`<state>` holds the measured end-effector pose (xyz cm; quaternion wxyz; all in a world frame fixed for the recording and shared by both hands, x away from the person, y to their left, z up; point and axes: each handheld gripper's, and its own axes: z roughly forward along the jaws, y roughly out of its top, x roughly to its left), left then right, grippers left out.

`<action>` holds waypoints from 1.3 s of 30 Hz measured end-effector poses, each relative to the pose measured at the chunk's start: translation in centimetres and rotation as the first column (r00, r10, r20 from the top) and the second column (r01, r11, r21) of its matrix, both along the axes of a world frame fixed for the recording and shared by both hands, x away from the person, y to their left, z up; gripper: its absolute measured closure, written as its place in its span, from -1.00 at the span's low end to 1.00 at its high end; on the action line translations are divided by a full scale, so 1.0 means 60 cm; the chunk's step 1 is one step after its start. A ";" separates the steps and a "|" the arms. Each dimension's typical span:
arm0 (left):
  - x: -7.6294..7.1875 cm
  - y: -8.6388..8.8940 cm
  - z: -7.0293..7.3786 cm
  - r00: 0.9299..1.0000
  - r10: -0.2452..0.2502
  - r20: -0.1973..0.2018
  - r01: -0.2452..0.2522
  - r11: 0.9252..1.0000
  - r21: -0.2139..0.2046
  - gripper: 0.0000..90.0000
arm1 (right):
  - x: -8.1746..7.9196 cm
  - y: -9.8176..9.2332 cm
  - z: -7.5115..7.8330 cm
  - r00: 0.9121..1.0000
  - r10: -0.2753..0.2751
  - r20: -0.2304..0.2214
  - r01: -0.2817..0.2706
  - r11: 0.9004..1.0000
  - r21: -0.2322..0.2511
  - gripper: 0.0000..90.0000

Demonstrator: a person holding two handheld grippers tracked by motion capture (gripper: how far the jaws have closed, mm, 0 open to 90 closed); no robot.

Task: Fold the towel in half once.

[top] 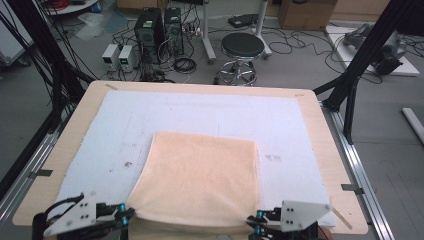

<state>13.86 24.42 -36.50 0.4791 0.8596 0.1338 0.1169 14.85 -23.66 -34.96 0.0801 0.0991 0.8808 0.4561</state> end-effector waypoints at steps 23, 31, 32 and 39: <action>0.227 -0.037 -0.030 0.968 0.248 -0.040 -0.250 0.967 -0.052 -0.05 | 0.219 -0.028 -0.063 0.960 -0.272 -0.066 0.273 0.962 -0.004 -0.14; 0.329 -0.055 -0.061 0.930 0.361 -0.068 -0.364 0.931 -0.037 -0.05 | 0.285 -0.031 -0.085 0.922 -0.379 -0.075 0.379 0.925 -0.020 -0.21; 0.342 -0.056 -0.067 0.922 0.376 -0.088 -0.380 0.924 -0.040 -0.05 | 0.294 -0.031 -0.087 0.917 -0.390 -0.078 0.391 0.920 -0.007 -0.22; 0.408 -0.059 -0.104 0.870 0.460 -0.176 -0.473 0.880 -0.037 -0.03 | 0.366 -0.028 -0.117 0.878 -0.465 -0.111 0.462 0.885 -0.052 -0.29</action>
